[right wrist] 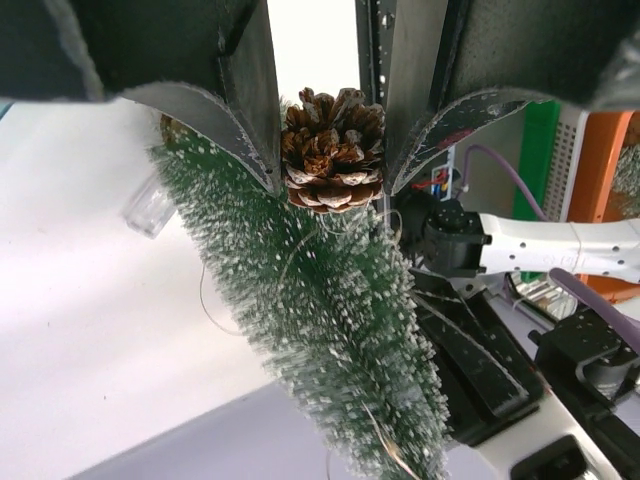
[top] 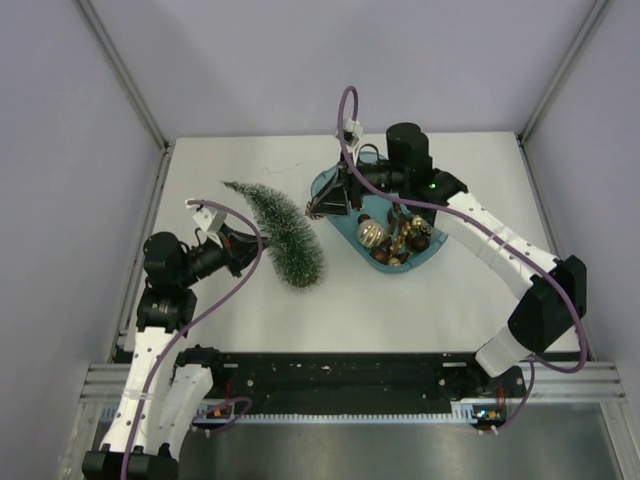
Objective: Decorate the small christmas tree
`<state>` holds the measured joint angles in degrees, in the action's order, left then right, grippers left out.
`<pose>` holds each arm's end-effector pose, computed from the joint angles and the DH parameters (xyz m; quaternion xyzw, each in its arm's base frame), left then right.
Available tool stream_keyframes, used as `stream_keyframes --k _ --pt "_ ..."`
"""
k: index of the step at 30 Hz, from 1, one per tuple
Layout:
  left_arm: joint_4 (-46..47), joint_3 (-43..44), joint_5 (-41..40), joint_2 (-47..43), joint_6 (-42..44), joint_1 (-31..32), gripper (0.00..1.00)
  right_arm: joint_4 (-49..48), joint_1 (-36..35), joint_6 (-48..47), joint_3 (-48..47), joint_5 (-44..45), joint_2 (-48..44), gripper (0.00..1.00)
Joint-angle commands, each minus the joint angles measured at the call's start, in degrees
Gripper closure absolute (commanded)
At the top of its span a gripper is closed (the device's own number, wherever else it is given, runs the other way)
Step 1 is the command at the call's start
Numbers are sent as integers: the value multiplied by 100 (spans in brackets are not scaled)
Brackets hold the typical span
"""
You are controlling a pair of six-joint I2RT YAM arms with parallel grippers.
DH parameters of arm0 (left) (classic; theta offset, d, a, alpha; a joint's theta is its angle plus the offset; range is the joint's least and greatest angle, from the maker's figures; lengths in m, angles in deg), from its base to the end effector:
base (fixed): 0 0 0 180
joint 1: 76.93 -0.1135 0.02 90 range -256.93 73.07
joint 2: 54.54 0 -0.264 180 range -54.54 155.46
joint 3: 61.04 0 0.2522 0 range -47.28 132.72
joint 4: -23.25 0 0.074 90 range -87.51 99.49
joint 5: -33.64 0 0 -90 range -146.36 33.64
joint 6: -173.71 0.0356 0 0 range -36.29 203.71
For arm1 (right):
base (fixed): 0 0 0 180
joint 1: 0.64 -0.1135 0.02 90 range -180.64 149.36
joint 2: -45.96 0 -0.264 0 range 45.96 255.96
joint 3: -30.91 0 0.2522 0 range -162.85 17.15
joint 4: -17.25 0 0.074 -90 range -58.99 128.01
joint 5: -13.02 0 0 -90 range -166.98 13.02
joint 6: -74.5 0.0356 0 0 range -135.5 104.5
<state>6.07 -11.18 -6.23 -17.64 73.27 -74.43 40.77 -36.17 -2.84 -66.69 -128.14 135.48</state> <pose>0.1499 -0.0339 0.3214 0.2417 0.6820 -0.3779 0.5776 0.2771 0.2320 0.3873 -0.3986 0.6516 0.5367 0.3585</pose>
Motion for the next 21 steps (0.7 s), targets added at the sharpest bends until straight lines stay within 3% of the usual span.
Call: stream_keyframes --k 1,21 --pt "289 152 111 -26 -46 -31 100 -264 -59 25 -485 -254 31 90" --pt "474 143 102 -26 -37 -22 100 237 -130 -343 -572 -52 497 90"
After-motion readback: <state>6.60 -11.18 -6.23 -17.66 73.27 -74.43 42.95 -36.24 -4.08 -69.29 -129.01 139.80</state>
